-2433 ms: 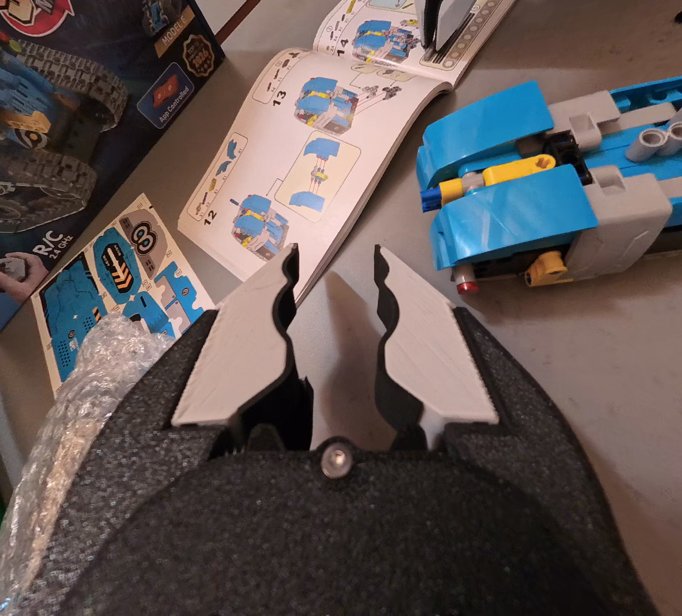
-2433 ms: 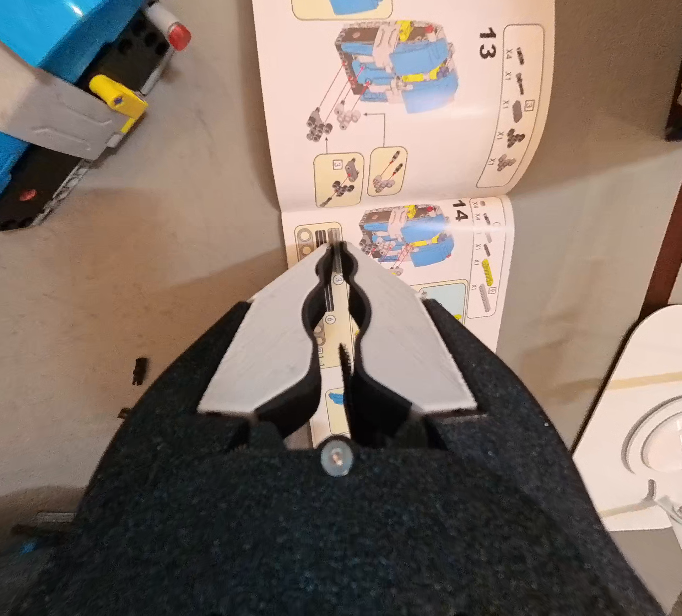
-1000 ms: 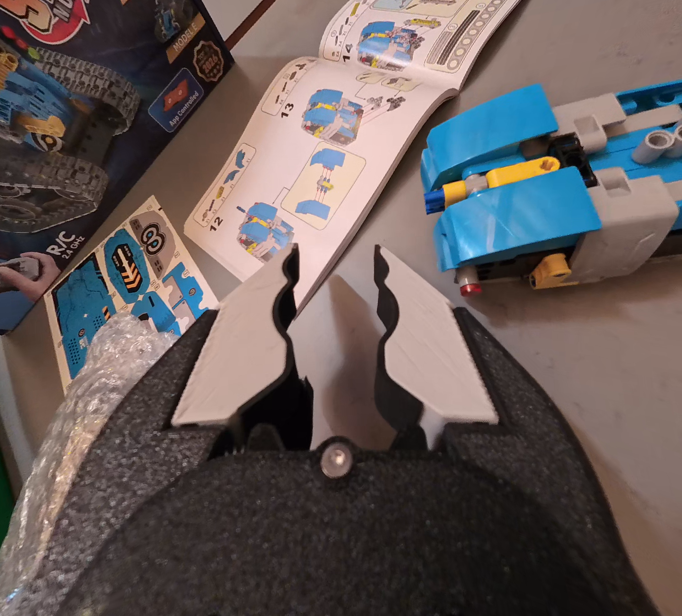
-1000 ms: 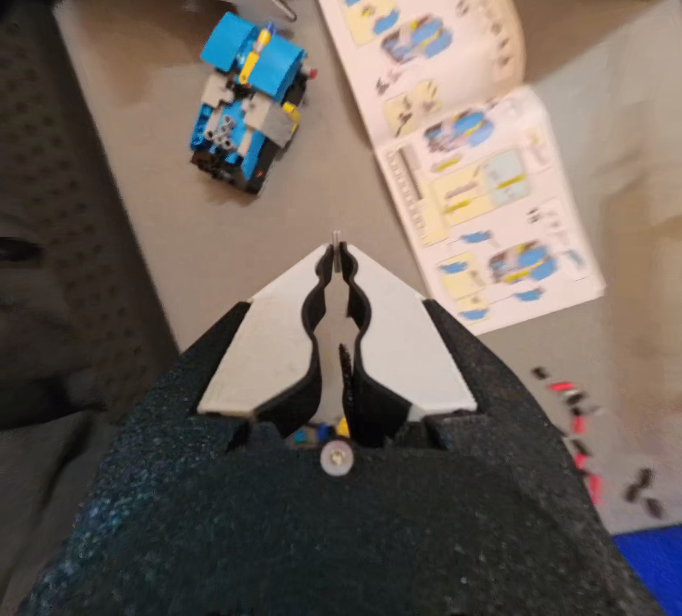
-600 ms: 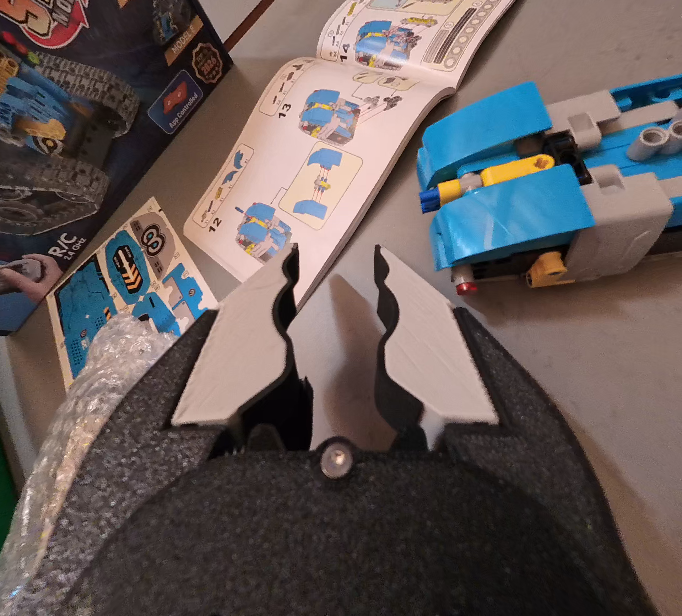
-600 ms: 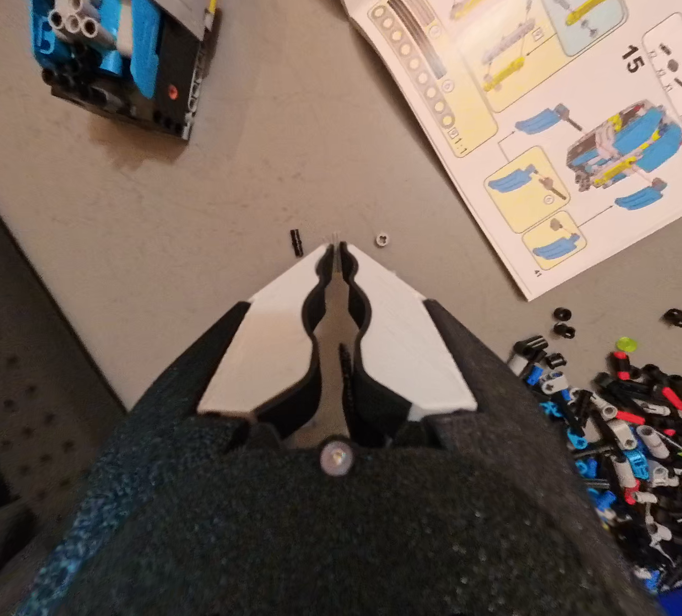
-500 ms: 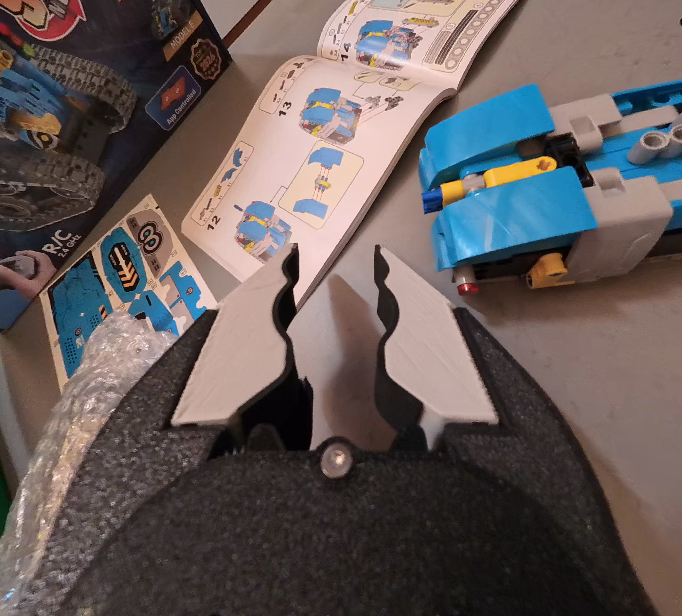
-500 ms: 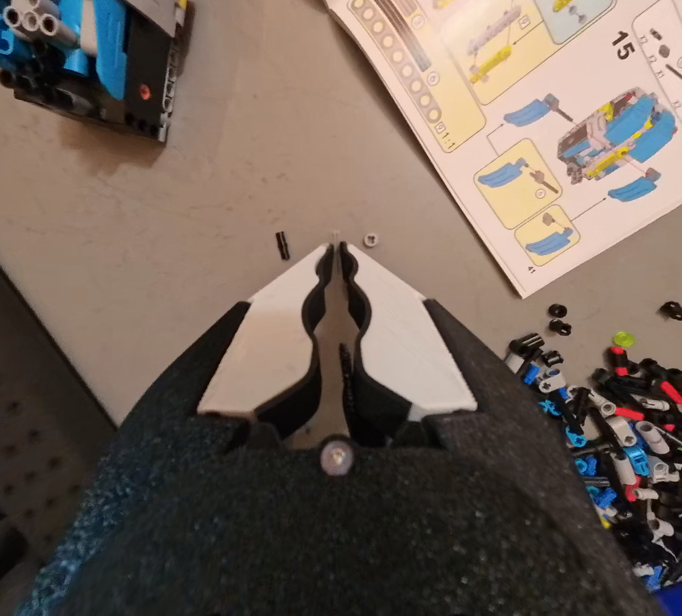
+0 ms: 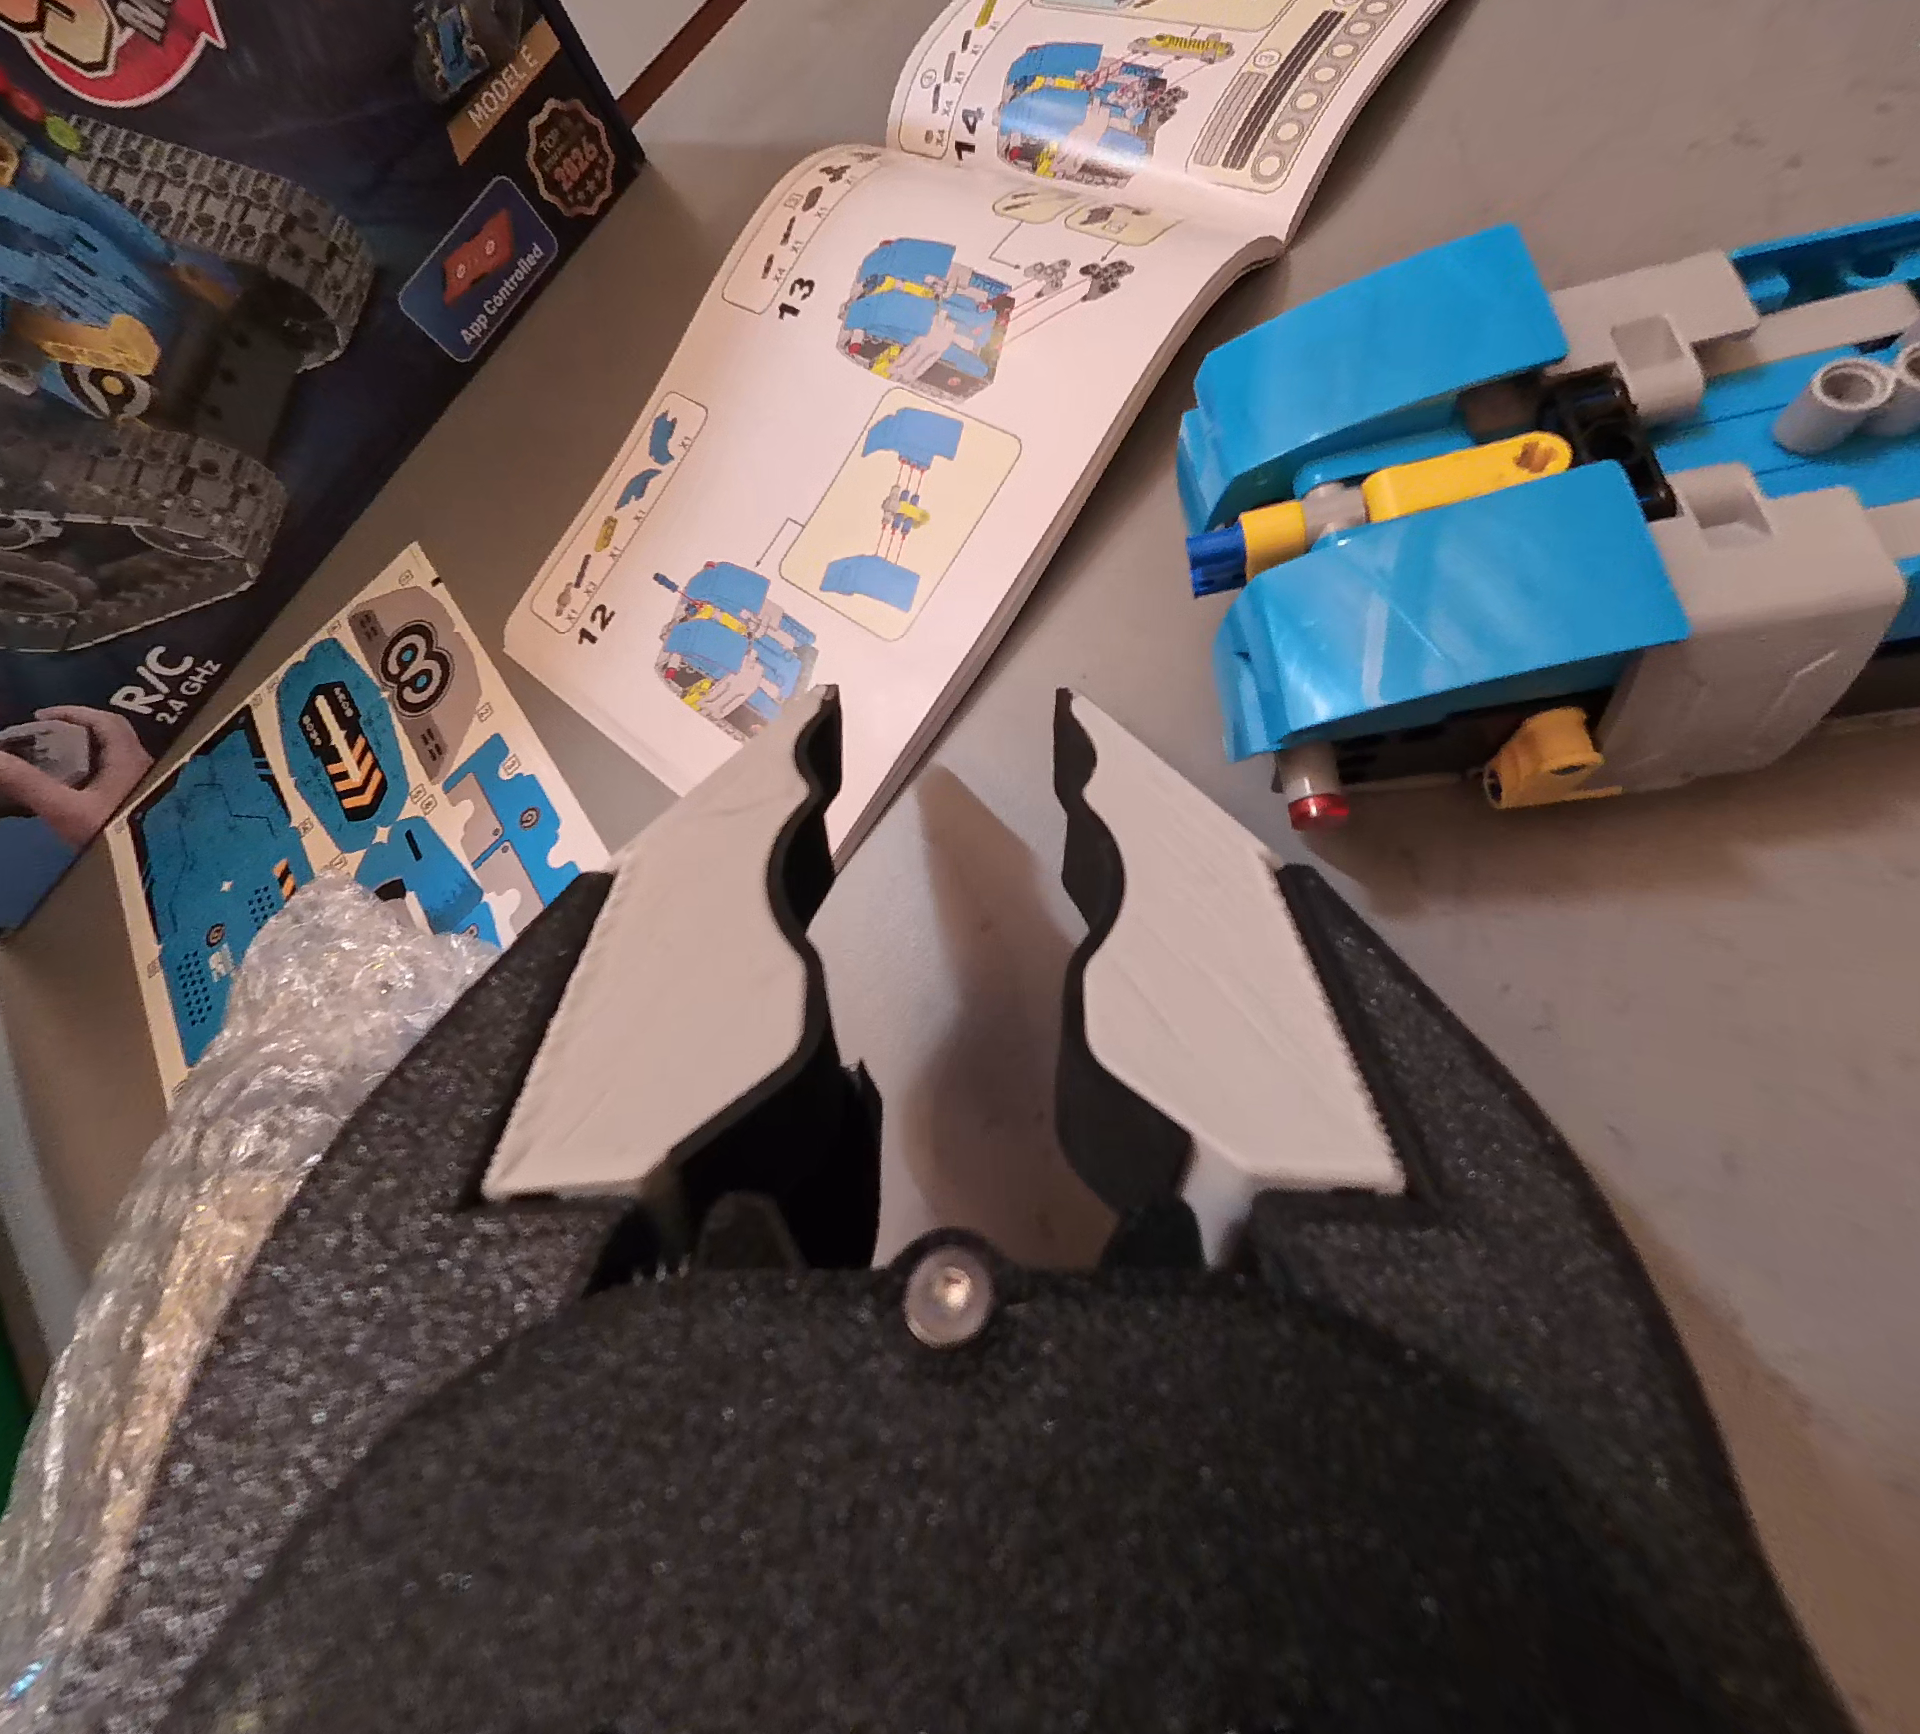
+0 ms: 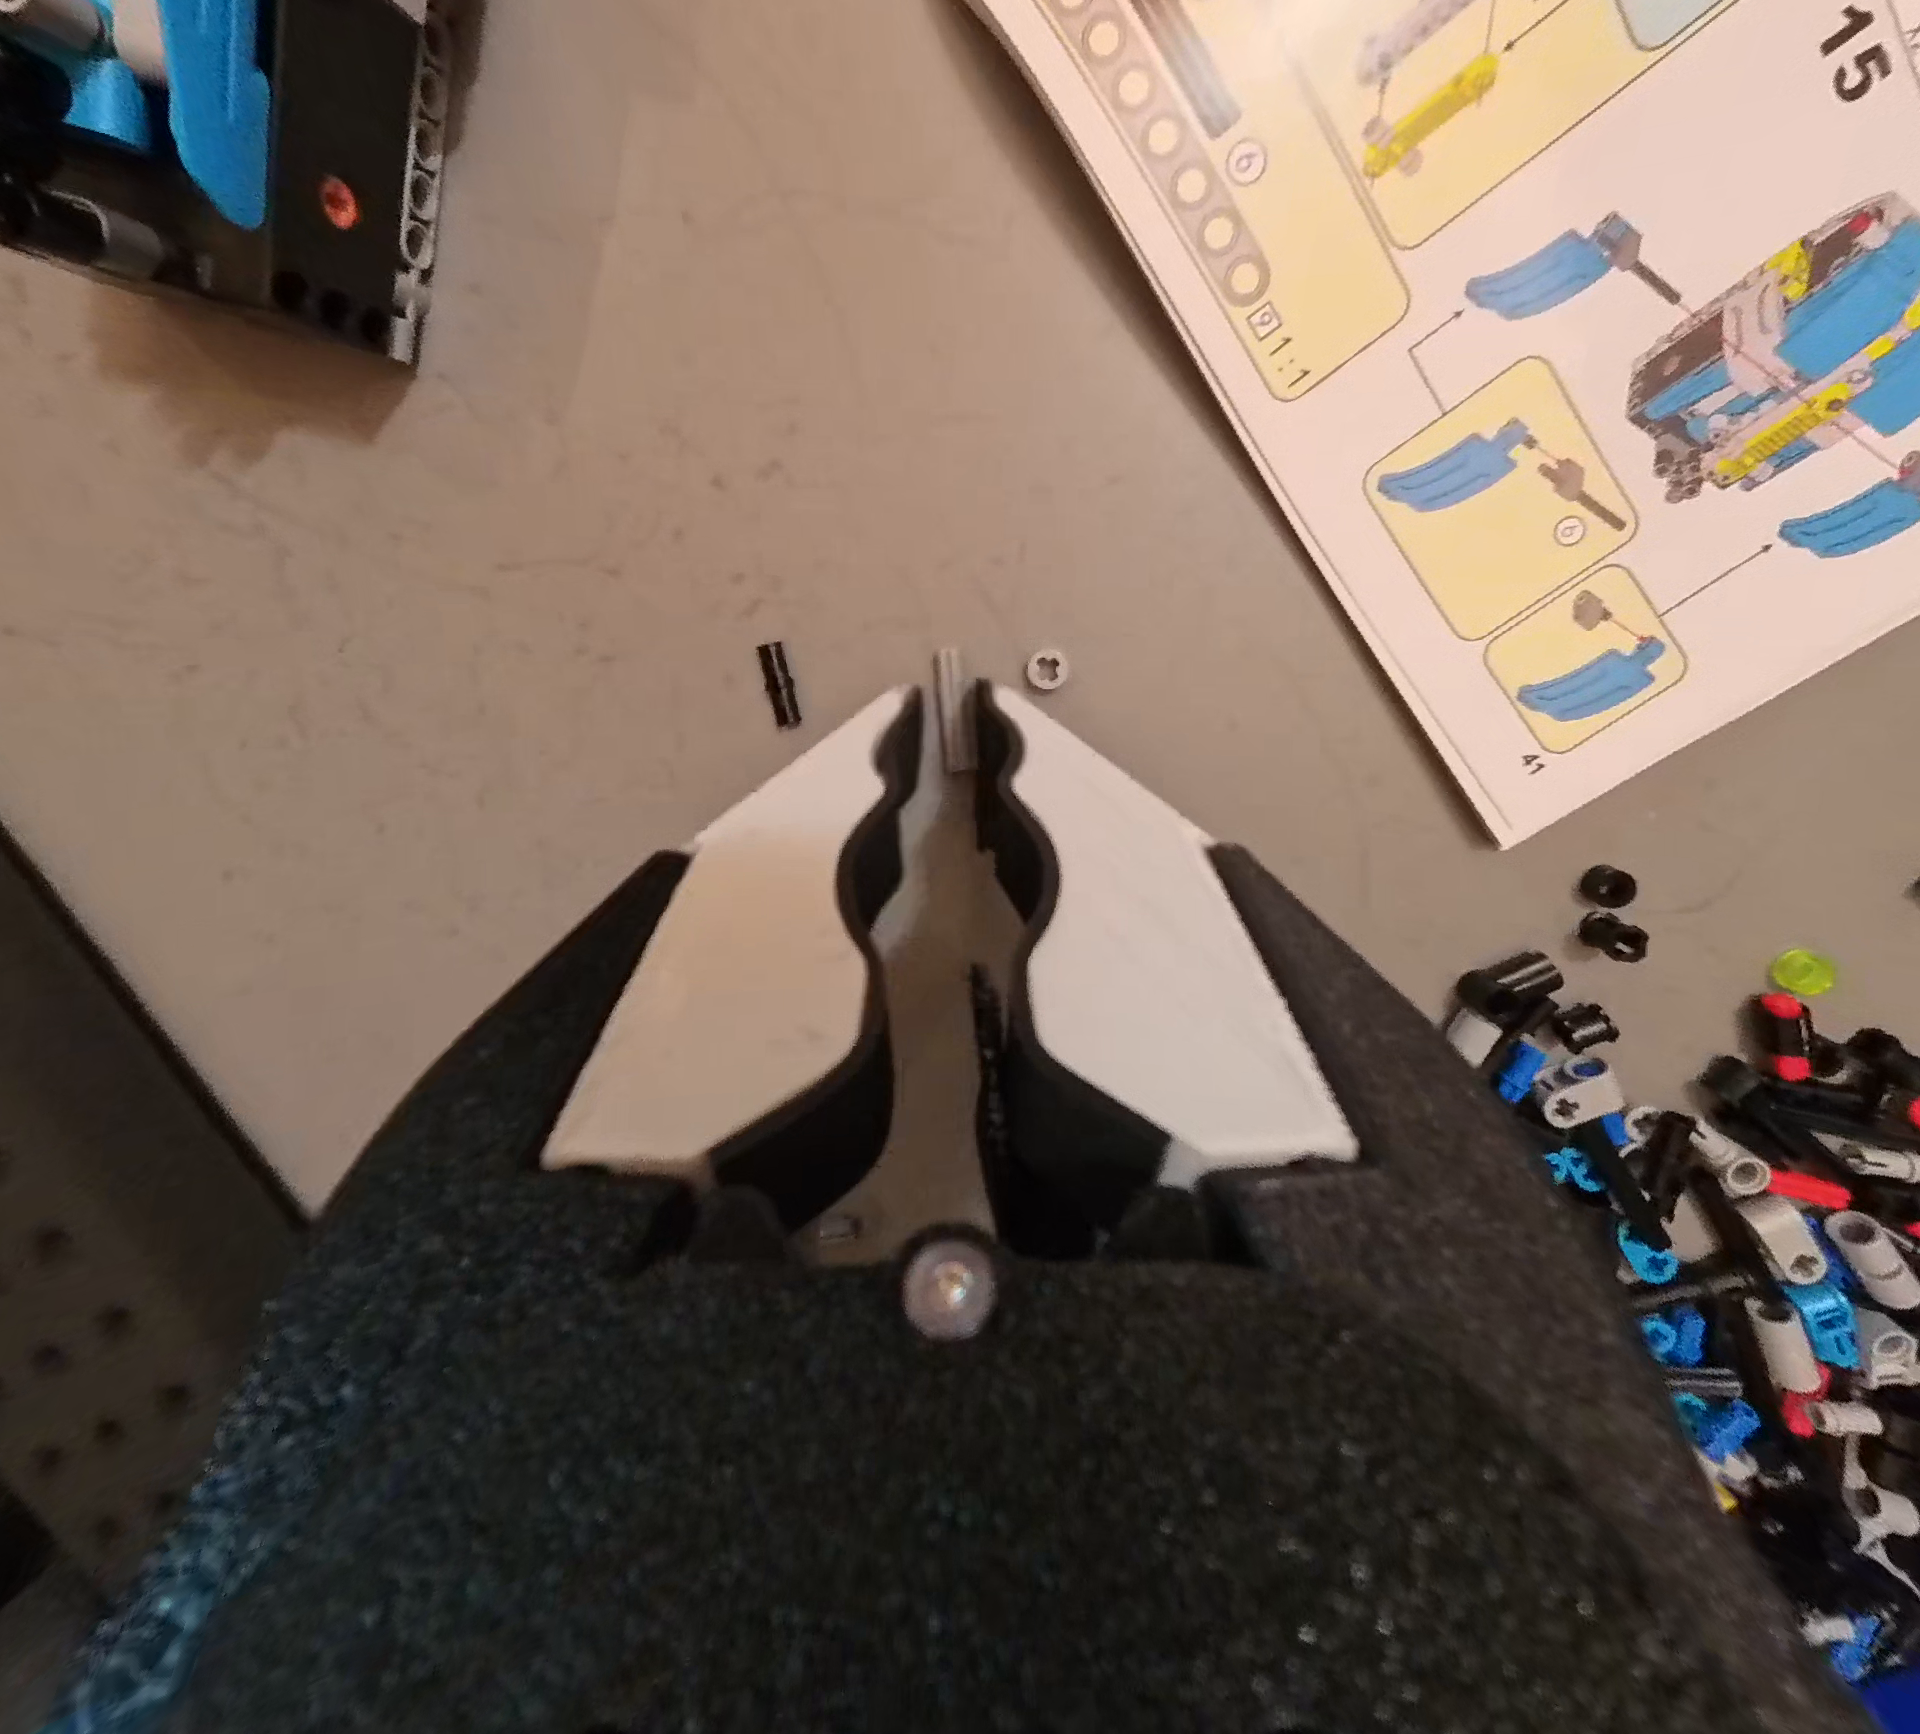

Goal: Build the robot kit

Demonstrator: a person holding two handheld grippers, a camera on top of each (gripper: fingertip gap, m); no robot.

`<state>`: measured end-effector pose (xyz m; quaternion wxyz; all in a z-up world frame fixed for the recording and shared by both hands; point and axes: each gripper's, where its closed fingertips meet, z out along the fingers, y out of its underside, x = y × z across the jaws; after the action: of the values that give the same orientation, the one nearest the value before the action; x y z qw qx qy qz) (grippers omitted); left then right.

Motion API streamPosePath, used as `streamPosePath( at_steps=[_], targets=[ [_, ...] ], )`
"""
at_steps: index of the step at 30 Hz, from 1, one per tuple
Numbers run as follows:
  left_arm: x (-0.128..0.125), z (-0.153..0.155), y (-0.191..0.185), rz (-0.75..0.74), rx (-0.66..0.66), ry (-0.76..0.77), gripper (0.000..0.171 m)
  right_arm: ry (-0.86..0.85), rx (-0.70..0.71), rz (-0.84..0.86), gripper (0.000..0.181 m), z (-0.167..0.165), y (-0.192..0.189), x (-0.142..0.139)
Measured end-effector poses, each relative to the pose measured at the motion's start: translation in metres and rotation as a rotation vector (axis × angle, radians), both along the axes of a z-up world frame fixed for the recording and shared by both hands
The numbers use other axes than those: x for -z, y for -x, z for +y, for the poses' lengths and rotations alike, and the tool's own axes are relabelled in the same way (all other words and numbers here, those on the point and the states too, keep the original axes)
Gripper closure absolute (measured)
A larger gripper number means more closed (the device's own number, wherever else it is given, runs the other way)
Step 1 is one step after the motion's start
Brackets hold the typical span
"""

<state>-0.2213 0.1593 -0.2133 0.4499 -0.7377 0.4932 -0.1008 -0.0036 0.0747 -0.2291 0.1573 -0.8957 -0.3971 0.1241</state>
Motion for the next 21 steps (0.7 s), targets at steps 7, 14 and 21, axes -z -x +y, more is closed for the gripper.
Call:
streamPosePath(
  at_steps=[7, 14, 21],
  targets=[
    [0.000, 0.000, 0.000, 0.002, 0.001, -0.007, 0.131, -0.242, 0.231, 0.103, 0.149, 0.034, -0.050, -0.057],
    [0.000, 0.000, 0.000, 0.006, 0.002, -0.010, 0.131, -0.434, 0.868, 0.313, 0.129, 0.063, -0.177, -0.107],
    [0.000, -0.001, -0.001, 0.013, 0.004, -0.019, 0.131, -0.330, 1.046, 0.321, 0.133, 0.055, -0.215, -0.085]
  ],
)
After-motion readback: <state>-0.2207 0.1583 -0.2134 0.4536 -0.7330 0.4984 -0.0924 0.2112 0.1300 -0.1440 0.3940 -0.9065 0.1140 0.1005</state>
